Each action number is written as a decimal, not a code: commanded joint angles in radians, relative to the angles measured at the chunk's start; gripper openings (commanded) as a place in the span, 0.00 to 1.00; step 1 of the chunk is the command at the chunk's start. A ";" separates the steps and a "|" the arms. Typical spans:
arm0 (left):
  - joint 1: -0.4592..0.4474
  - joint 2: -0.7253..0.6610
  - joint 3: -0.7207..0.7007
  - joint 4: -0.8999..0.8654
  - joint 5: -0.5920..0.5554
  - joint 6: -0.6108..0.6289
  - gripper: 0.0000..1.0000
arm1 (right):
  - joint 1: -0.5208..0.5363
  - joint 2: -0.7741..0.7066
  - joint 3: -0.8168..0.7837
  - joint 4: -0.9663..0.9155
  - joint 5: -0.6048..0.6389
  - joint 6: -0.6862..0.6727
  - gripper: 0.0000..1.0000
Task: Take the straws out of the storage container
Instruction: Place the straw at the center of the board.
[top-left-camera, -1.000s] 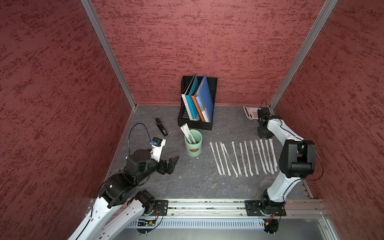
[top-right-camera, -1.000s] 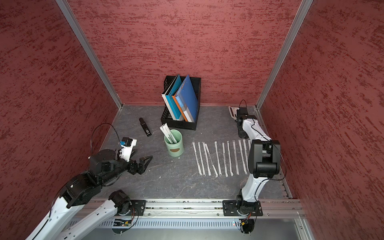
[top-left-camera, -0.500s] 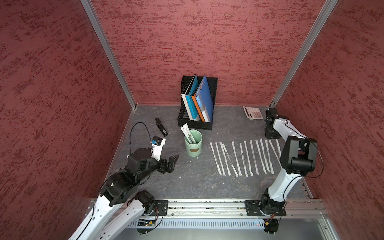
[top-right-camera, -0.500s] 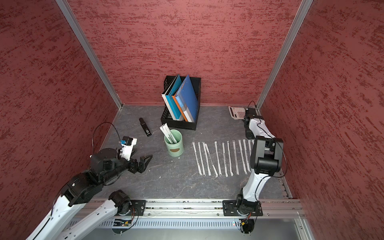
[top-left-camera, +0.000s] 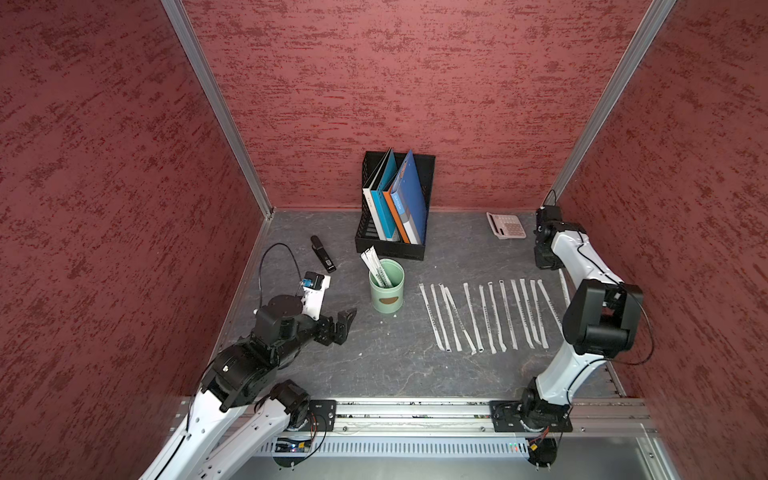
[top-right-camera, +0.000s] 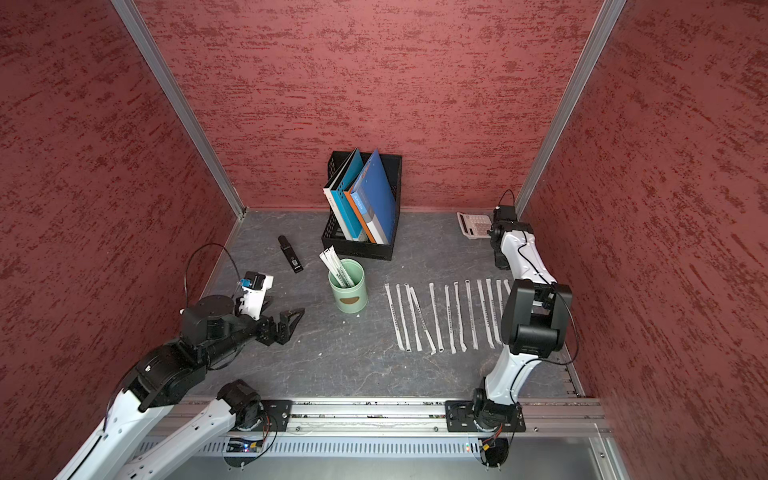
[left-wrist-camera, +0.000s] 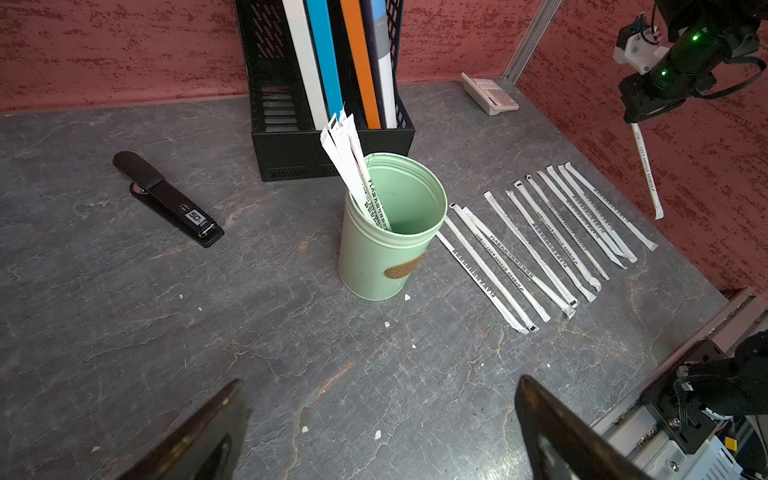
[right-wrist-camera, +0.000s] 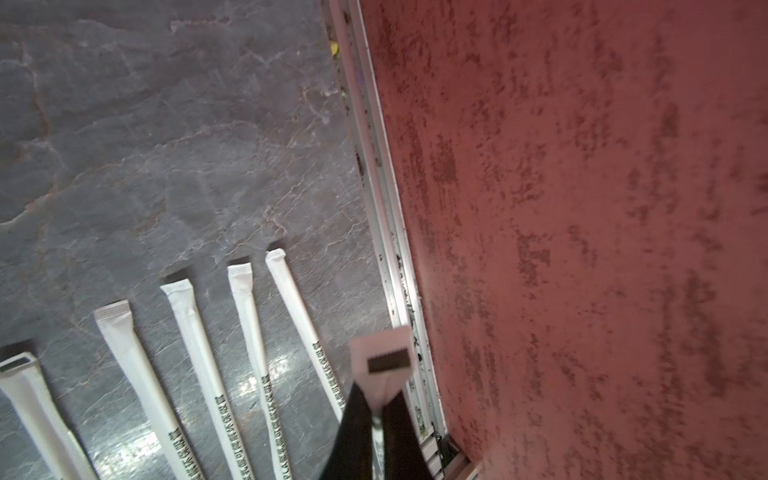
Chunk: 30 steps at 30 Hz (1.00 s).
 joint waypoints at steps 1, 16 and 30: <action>0.009 0.002 -0.009 0.024 0.008 0.008 1.00 | -0.003 0.018 0.029 0.030 0.083 -0.047 0.01; 0.026 0.023 -0.009 0.023 0.001 0.007 0.99 | -0.035 0.242 0.052 0.189 0.097 -0.107 0.01; 0.029 0.012 -0.009 0.024 0.005 0.007 0.99 | -0.077 0.335 0.119 0.054 -0.014 0.050 0.02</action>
